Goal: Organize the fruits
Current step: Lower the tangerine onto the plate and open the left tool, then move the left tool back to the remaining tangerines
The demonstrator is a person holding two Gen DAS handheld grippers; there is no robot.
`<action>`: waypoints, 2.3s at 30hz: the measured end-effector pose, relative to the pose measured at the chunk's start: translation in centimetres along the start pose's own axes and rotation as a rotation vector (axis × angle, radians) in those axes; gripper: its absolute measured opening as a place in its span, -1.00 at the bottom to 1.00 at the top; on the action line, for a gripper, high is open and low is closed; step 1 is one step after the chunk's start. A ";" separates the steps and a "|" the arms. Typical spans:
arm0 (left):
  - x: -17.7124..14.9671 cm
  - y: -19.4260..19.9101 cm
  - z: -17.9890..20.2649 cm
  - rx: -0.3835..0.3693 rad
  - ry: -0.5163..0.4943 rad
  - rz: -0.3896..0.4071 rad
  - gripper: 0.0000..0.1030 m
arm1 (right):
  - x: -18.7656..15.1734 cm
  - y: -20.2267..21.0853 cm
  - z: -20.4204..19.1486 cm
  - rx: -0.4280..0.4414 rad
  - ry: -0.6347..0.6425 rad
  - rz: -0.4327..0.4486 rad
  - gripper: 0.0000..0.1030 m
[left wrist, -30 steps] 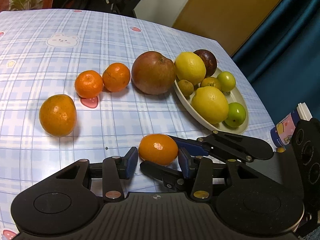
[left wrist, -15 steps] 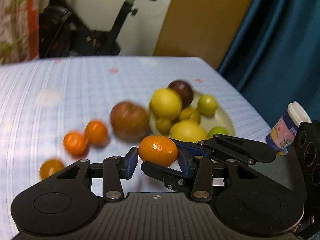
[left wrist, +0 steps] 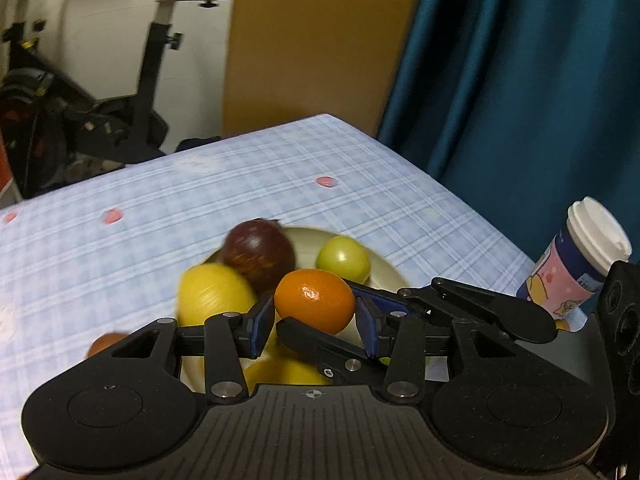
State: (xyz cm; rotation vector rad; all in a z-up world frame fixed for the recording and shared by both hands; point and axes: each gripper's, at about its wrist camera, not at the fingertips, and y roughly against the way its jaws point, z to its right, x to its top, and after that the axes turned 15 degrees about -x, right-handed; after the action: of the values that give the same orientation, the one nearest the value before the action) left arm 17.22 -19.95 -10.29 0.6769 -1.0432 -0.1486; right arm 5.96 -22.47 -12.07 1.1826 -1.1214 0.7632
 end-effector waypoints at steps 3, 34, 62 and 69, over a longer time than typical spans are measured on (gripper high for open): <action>0.4 -1.8 0.1 -0.006 -0.005 -0.021 -0.10 | -0.2 -0.6 1.3 -0.038 -0.027 -0.007 -0.23; -3.7 9.1 -2.7 0.209 0.102 0.240 0.72 | -0.3 1.0 1.5 -0.030 -0.083 0.068 0.83; -14.2 18.5 -9.1 0.320 0.312 0.295 0.67 | -2.5 -0.8 -11.5 0.222 0.262 -0.197 0.82; -15.1 17.7 -10.7 0.249 0.391 0.285 0.41 | -3.1 -2.2 -15.6 0.309 0.391 -0.251 0.68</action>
State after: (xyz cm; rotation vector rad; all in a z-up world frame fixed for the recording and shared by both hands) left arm 14.95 5.14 -14.78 0.7374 -0.7737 0.3546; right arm 11.15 -7.64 -15.59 1.3287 -0.5322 0.9437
